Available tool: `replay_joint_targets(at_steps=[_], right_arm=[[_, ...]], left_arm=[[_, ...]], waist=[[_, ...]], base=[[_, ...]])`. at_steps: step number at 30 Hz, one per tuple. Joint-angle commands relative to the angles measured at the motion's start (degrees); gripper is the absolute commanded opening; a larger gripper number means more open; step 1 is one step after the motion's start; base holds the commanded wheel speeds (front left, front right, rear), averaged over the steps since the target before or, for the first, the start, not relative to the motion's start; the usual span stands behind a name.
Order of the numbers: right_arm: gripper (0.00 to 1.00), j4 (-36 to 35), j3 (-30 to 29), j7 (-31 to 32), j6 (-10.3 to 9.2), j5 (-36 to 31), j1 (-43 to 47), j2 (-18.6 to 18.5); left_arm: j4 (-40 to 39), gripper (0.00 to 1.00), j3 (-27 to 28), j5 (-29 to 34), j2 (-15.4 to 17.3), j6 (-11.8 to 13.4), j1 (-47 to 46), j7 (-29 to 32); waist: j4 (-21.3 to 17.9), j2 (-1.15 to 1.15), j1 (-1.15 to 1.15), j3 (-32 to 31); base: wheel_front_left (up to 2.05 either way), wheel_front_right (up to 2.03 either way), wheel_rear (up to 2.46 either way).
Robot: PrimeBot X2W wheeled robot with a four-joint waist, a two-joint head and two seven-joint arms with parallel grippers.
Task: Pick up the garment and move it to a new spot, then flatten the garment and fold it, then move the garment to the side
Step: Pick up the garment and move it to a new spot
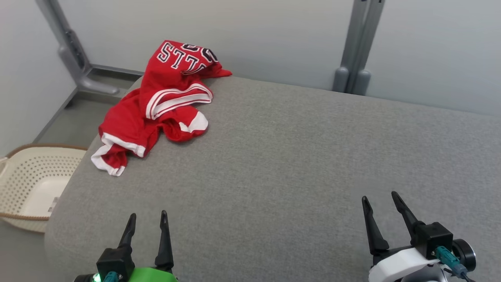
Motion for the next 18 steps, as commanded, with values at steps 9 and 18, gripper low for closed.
replay_joint_targets(at_steps=[9, 18], right_arm=[[1.0, -0.03, 0.63, -0.18, 0.0, 0.59, -1.28, -0.21], [1.0, -0.27, 1.45, -0.18, 0.0, 0.48, -1.41, -0.22]], left_arm=[[-0.34, 1.0, 1.2, 0.64, 0.26, -0.46, -0.92, -0.02], [-0.79, 1.0, 2.98, 0.78, 0.55, -0.51, -0.21, -0.02]], waist=[[10.24, 0.0, 0.0, 0.89], [10.13, 0.0, 0.0, 1.26]], base=[[0.0, 0.0, 0.0], [0.0, 0.0, 0.0]])
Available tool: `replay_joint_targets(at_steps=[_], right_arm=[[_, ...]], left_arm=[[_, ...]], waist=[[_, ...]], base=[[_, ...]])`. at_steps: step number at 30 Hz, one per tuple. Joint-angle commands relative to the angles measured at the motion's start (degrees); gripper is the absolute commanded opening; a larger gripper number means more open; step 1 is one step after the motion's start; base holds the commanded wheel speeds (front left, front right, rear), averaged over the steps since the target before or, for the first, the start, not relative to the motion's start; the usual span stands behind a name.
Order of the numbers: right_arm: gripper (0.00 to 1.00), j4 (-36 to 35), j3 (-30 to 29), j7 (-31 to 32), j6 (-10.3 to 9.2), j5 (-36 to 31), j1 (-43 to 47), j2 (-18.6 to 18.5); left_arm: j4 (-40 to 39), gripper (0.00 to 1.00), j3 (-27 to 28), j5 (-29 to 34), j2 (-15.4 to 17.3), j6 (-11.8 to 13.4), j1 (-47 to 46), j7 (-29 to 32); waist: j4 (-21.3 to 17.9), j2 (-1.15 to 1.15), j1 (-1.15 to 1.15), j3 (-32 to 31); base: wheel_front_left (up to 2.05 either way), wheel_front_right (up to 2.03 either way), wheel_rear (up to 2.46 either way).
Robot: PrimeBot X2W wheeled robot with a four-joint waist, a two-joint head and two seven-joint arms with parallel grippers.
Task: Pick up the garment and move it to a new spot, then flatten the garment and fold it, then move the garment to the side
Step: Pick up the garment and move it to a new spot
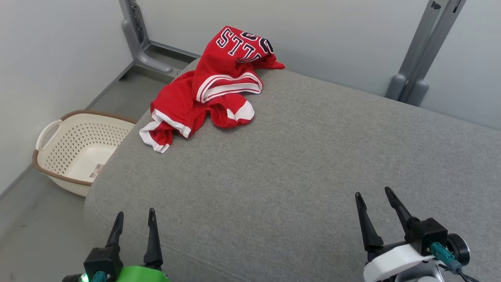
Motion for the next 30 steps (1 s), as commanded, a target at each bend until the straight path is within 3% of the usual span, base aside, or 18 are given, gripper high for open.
replay_joint_targets(at_steps=[1, 8, 18, 26, 30], right_arm=[[1.0, -0.34, -0.08, -0.18, 0.0, 0.11, -0.17, -0.24], [1.0, -1.32, -0.17, -0.18, 0.0, -0.62, 0.32, -0.23], [1.0, -3.14, -0.15, -0.18, 0.0, -4.91, -3.03, -0.24], [1.0, -3.53, 1.08, -0.18, 0.0, -9.36, -7.36, -0.24], [1.0, -4.21, 1.1, -0.18, 0.0, -10.65, -9.23, -0.24]], left_arm=[[-0.14, 1.0, 0.57, 0.18, 0.66, -0.04, -0.06, -0.02], [-2.28, 1.0, 3.53, 0.41, 3.65, -0.52, -3.14, -0.02], [-3.09, 1.0, 7.65, 0.09, 14.48, -3.59, -21.92, 5.13], [7.84, 1.0, 10.47, -7.66, 16.92, -5.83, -40.39, 13.54], [16.11, 1.0, 9.53, -6.9, 18.35, -5.31, -45.33, 16.82]], waist=[[-0.69, 0.0, 0.0, 0.16], [-3.49, 0.0, 0.0, 1.29], [-8.64, 0.0, 0.0, 10.06], [-12.81, 0.0, 0.0, 19.58], [-14.85, 0.0, 0.0, 23.29]], base=[[0.0, 0.0, 0.0], [0.0, 0.0, 0.0], [0.0, 0.0, 0.0], [0.0, 0.0, 0.0], [0.0, 0.0, 0.0]])
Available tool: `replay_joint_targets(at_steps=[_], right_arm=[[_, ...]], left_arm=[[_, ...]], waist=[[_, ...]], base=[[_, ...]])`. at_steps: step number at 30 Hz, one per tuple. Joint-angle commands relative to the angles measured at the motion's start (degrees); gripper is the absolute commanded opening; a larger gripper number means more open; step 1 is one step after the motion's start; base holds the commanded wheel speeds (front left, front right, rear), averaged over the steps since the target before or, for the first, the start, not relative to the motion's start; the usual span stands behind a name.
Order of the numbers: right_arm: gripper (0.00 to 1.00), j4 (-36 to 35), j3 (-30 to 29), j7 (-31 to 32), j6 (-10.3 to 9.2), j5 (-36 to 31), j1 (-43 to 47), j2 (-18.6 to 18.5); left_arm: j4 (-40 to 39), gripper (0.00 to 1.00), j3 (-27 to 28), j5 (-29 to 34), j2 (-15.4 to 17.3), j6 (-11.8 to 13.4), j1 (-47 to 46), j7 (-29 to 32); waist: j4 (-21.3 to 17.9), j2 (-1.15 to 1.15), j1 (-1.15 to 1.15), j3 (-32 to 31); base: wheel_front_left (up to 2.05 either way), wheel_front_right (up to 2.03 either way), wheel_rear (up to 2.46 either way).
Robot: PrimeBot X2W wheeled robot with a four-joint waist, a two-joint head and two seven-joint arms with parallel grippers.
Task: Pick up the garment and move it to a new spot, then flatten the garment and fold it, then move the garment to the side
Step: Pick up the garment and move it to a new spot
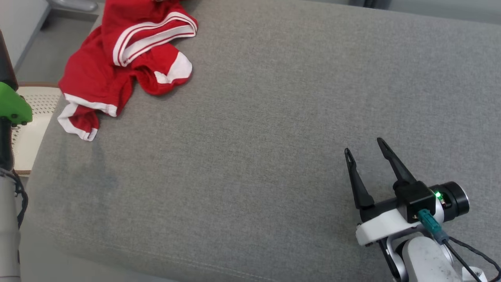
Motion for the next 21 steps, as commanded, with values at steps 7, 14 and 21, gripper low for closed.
replay_joint_targets(at_steps=[7, 14, 21], right_arm=[[1.0, -1.62, -0.79, -0.18, 0.0, -1.7, -3.06, -0.24], [1.0, -1.95, -0.69, -0.18, 0.0, -1.91, -4.02, -0.22], [1.0, -1.06, -0.06, -0.18, 0.0, -0.67, -4.59, -0.22]], left_arm=[[13.66, 1.0, -1.35, -0.44, 0.25, 0.4, -3.99, 4.74], [21.87, 1.0, 0.37, -2.69, -0.14, 1.01, -5.3, 4.1], [26.14, 0.26, 0.03, -3.48, 0.13, -0.4, -6.29, 0.96]], waist=[[-6.65, 0.0, 0.0, 10.66], [-7.69, 0.0, 0.0, 12.6], [-8.41, 0.0, 0.0, 11.77]], base=[[0.0, 0.0, 0.0], [0.0, 0.0, 0.0], [0.0, 0.0, 0.0]])
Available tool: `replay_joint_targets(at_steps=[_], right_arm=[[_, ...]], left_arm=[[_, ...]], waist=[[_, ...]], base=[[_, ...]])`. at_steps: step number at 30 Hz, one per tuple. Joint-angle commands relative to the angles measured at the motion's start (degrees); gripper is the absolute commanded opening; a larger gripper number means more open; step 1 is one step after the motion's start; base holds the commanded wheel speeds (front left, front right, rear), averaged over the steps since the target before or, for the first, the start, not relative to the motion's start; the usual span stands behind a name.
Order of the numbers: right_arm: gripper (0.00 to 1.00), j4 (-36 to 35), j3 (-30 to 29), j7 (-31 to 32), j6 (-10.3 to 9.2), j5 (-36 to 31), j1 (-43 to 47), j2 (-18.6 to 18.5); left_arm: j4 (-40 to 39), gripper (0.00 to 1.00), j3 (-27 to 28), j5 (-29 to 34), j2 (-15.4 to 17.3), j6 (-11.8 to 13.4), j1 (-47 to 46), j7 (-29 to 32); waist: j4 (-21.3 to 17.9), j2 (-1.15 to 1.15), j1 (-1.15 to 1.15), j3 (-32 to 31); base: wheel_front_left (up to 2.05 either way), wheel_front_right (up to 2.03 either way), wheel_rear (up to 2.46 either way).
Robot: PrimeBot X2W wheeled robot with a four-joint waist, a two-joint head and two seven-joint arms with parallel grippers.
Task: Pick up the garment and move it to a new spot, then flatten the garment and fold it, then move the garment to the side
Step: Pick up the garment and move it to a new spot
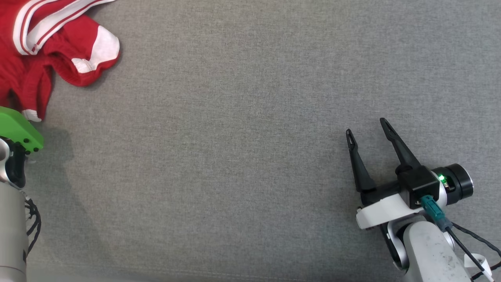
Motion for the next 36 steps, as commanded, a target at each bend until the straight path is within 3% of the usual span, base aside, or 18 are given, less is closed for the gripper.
replay_joint_targets(at_steps=[1, 2, 11, 21, 31, 36], right_arm=[[1.0, 0.13, 0.15, -0.18, 0.0, 0.66, -0.95, -0.18], [1.0, 0.27, 0.24, -0.18, 0.0, 0.91, -0.99, -0.18], [1.0, 2.04, 0.18, -0.18, 0.0, 3.95, 0.97, -0.18], [1.0, 4.33, -1.38, -0.18, 0.0, 8.54, 6.81, -0.17], [1.0, 4.81, -5.28, -0.18, 0.0, 9.38, 11.93, -0.17], [1.0, 4.62, -5.48, -0.18, 0.0, 9.53, 11.95, -0.17]], left_arm=[[0.53, 0.13, 0.16, -0.52, 0.44, -0.3, -1.01, -0.7], [0.95, 0.0, -0.05, -0.5, 0.62, -0.47, -1.13, -1.29], [0.19, 0.0, -3.5, 1.59, 3.96, -2.12, -2.72, -3.79], [-10.11, 0.0, -11.16, 2.43, 6.24, -2.89, -5.13, -1.84], [-28.34, 0.0, -23.7, -2.14, 4.22, -2.91, -5.81, 4.49], [-32.61, 0.0, -27.01, -3.97, 0.13, -2.9, -6.51, 6.6]], waist=[[-0.22, 0.0, -0.01, -0.72], [-0.3, 0.0, -0.01, -1.28], [-0.94, 0.0, -0.01, -9.33], [-4.24, 0.0, -0.01, -23.09], [-11.74, 0.0, -0.01, -28.31], [-16.35, 0.0, -0.01, -27.21]], base=[[0.0, 0.0, 0.0], [0.0, 0.0, 0.0], [0.0, 0.0, 0.0], [0.0, 0.0, 0.0], [0.0, 0.0, 0.0], [0.0, 0.0, 0.0]])
